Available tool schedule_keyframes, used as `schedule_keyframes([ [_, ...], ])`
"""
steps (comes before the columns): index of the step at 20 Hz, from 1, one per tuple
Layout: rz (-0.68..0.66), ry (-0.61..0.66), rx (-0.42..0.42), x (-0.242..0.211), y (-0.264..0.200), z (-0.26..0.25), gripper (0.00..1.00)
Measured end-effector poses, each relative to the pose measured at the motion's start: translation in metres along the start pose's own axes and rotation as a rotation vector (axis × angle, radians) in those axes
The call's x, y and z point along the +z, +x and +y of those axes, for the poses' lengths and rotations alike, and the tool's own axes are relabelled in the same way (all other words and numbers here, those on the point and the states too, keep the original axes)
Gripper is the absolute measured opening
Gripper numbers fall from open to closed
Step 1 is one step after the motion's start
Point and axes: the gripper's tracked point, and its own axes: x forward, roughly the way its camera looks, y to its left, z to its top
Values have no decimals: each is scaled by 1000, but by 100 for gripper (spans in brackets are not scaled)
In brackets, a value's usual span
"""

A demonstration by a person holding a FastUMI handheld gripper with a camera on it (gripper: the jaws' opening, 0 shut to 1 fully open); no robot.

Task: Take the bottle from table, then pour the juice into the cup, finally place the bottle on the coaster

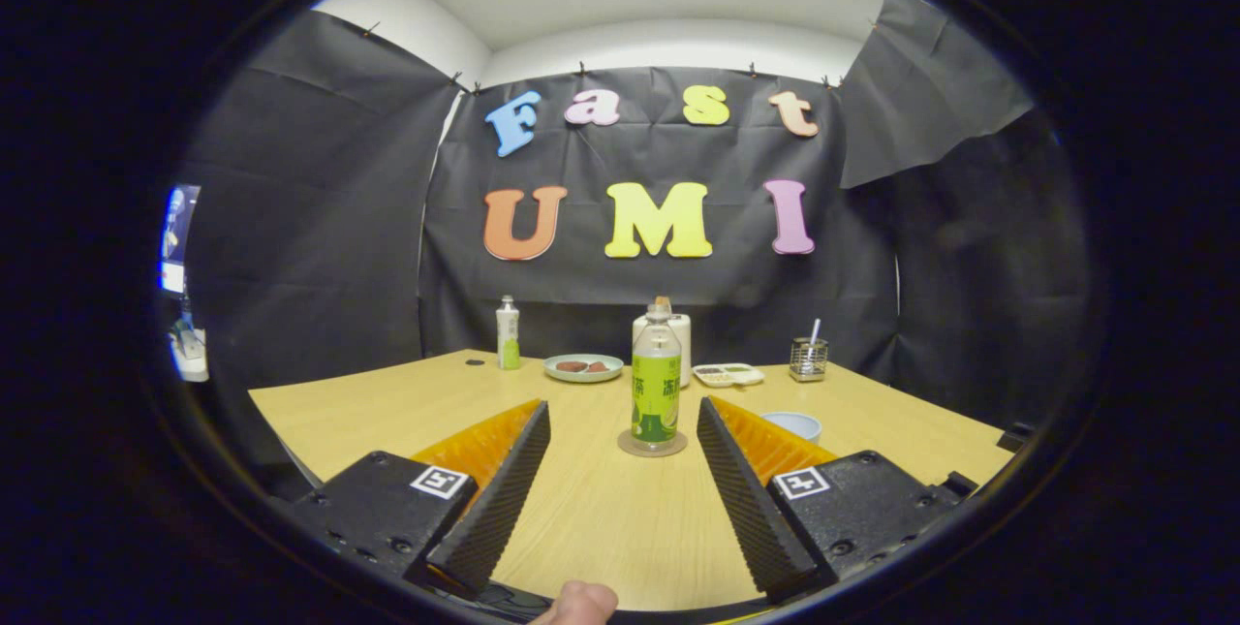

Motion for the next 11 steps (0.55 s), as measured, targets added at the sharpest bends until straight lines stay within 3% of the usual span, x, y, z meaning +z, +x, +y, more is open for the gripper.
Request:
schedule_keyframes([
  [11, -28, 9, 42, 9, 3, 11, 99],
])
